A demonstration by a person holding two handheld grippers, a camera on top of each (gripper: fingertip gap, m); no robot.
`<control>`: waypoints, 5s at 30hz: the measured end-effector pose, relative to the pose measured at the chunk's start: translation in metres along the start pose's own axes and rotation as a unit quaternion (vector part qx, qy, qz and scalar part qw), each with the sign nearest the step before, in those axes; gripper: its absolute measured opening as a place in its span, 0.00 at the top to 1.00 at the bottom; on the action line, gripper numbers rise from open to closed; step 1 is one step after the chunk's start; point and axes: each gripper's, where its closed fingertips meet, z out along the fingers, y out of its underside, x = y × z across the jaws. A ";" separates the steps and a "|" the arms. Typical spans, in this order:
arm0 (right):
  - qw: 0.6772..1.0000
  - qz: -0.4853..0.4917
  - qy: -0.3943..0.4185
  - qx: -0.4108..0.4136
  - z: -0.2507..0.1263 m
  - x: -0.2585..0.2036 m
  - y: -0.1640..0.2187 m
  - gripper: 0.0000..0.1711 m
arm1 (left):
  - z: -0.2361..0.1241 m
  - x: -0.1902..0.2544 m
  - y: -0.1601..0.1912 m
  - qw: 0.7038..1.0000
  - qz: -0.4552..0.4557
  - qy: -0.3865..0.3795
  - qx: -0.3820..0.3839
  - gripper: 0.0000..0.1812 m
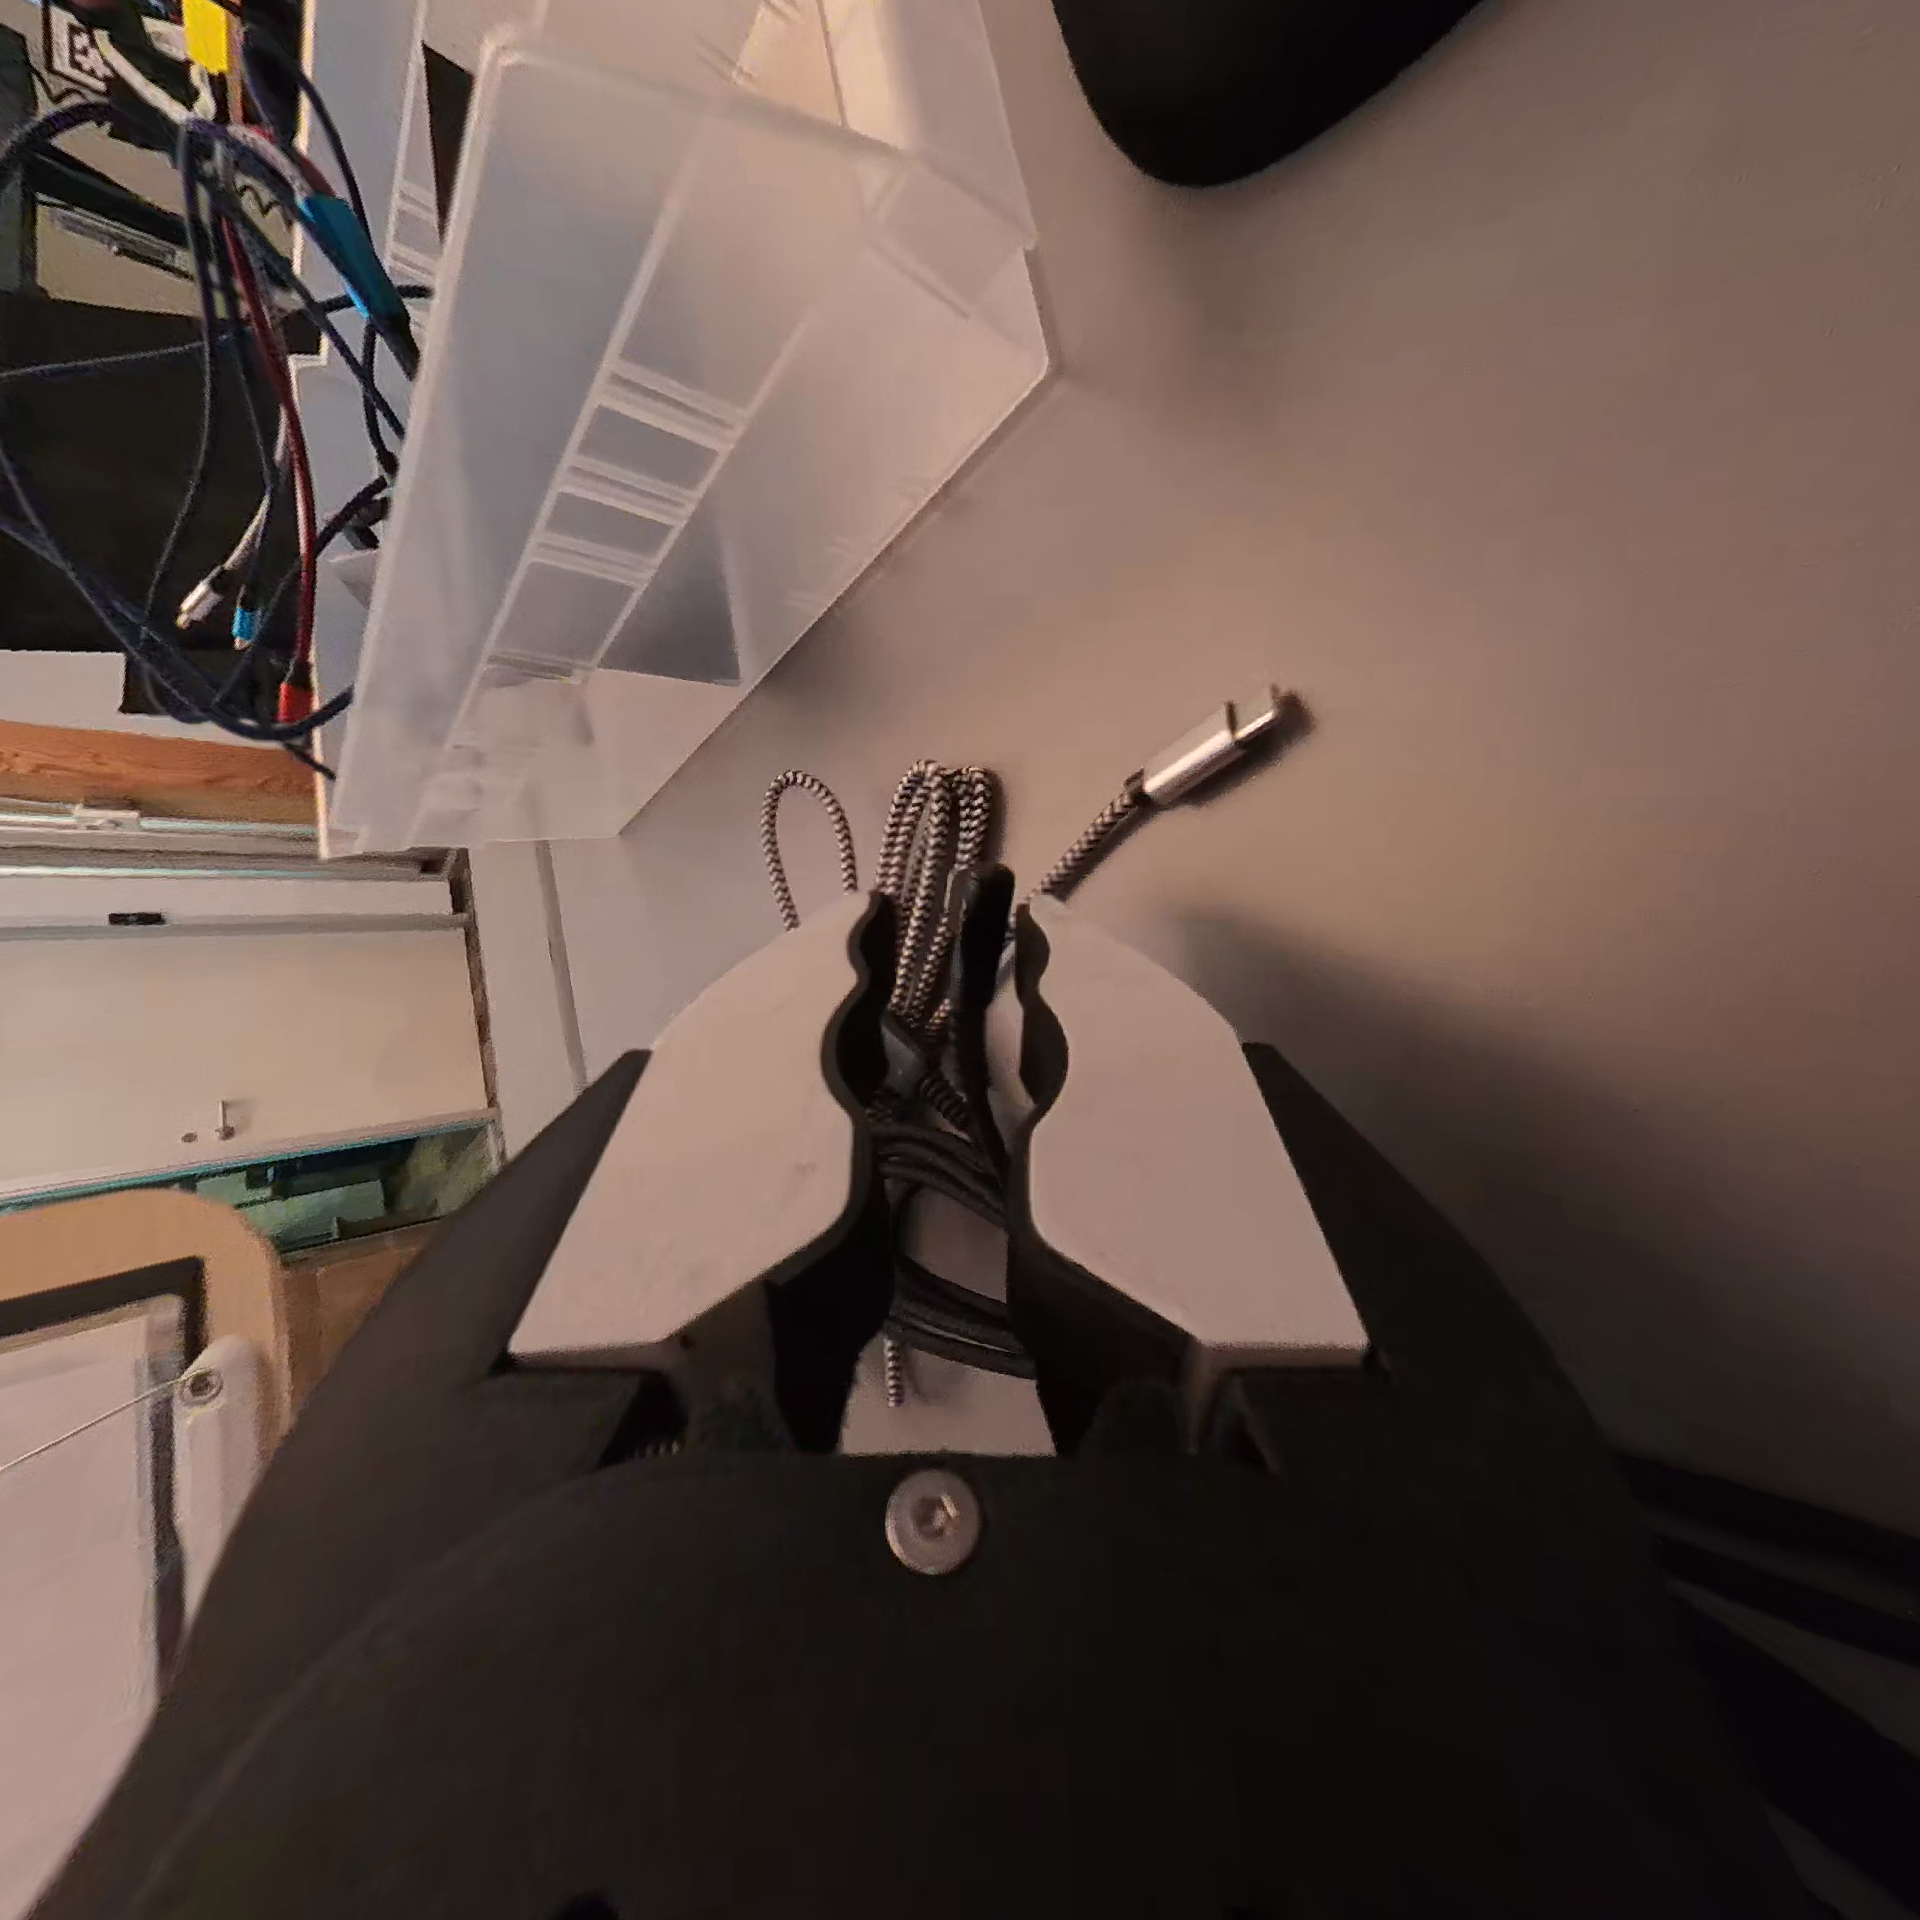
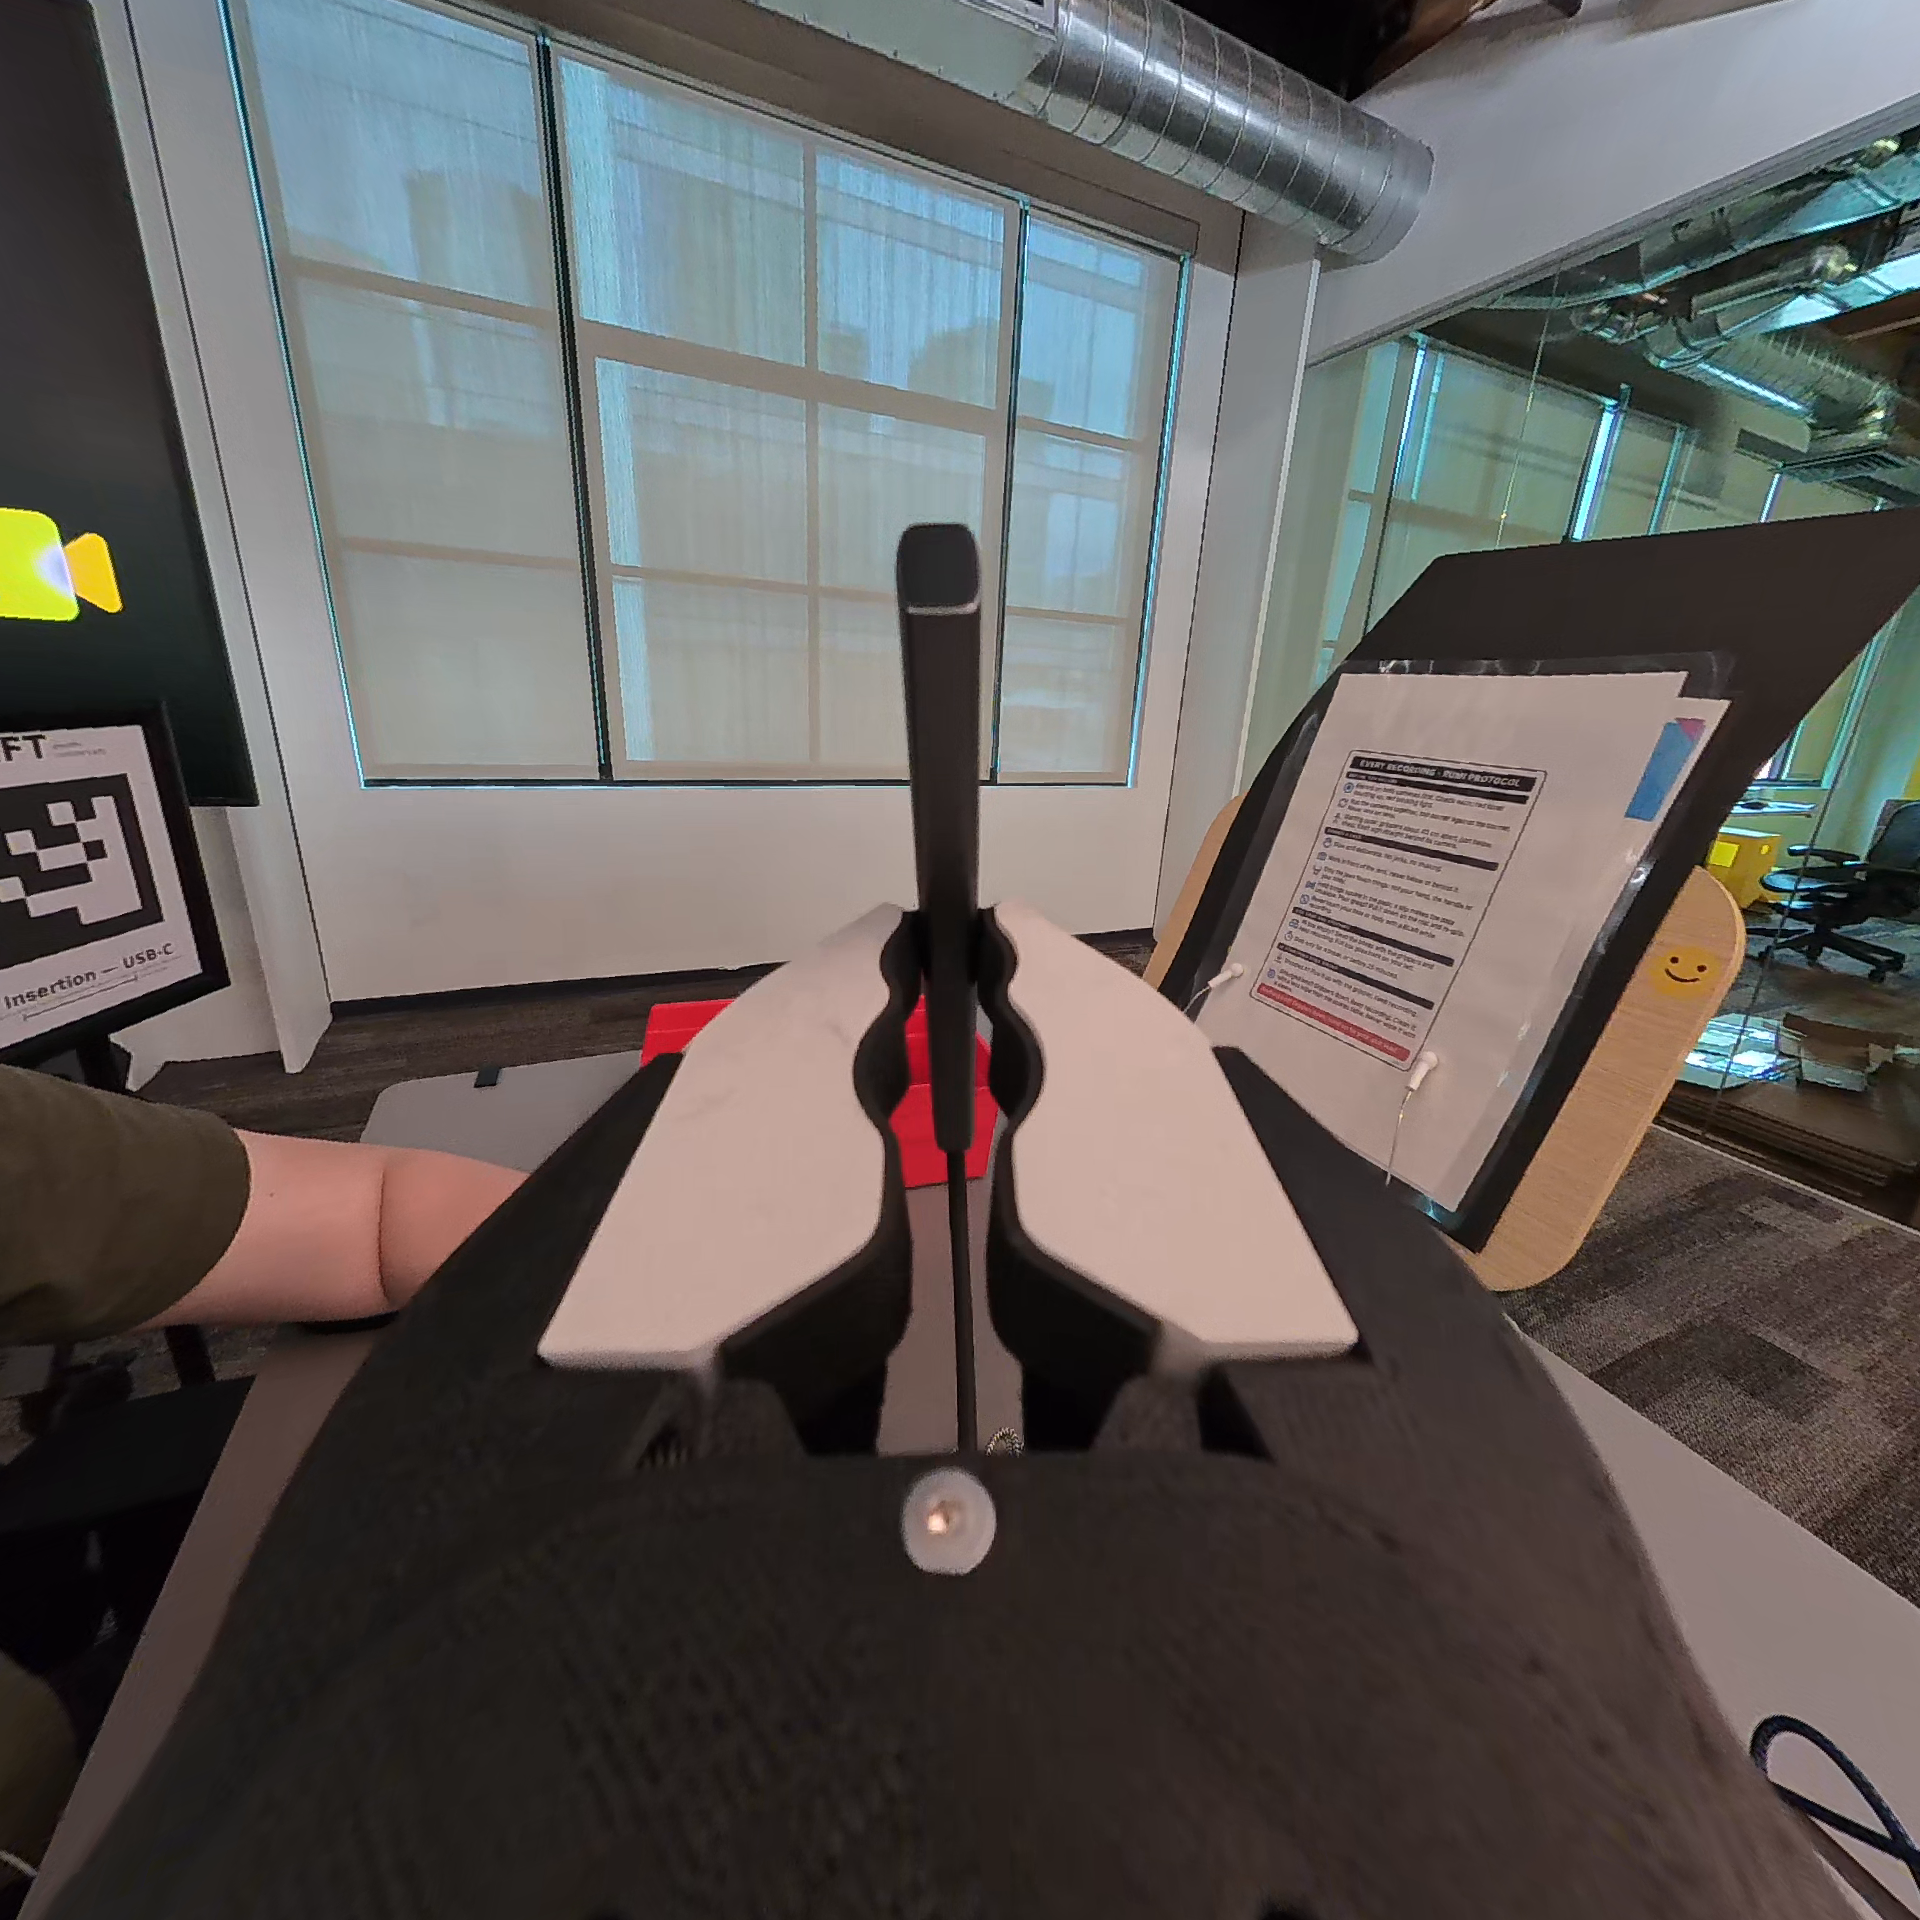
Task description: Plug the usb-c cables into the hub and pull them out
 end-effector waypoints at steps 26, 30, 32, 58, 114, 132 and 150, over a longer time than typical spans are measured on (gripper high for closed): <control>1.000 0.019 0.003 -0.017 0.001 0.008 0.010 0.94 | -0.012 -0.003 -0.005 0.999 0.018 -0.026 0.040 0.95; 1.000 0.021 0.003 -0.020 0.002 0.009 0.011 0.94 | -0.010 -0.002 -0.006 0.999 0.017 -0.025 0.039 0.96; 0.999 0.023 0.002 -0.023 0.003 0.010 0.013 0.94 | -0.010 -0.003 -0.006 0.999 0.006 -0.023 0.039 0.96; 0.958 0.096 -0.203 -0.178 0.059 -0.027 0.130 0.94 | -0.194 -0.154 -0.022 0.784 -0.497 0.067 0.366 0.96; 0.942 0.051 -0.206 -0.260 0.076 -0.055 0.156 0.94 | -0.158 -0.128 -0.030 0.802 -0.508 0.125 0.286 0.96; 0.912 0.097 -0.203 -0.343 0.077 -0.060 0.189 0.93 | -0.144 -0.100 -0.012 0.841 -0.483 0.171 0.173 0.96; 0.913 0.114 -0.206 -0.334 0.080 -0.061 0.189 0.94 | -0.143 -0.097 -0.013 0.824 -0.501 0.195 0.179 0.96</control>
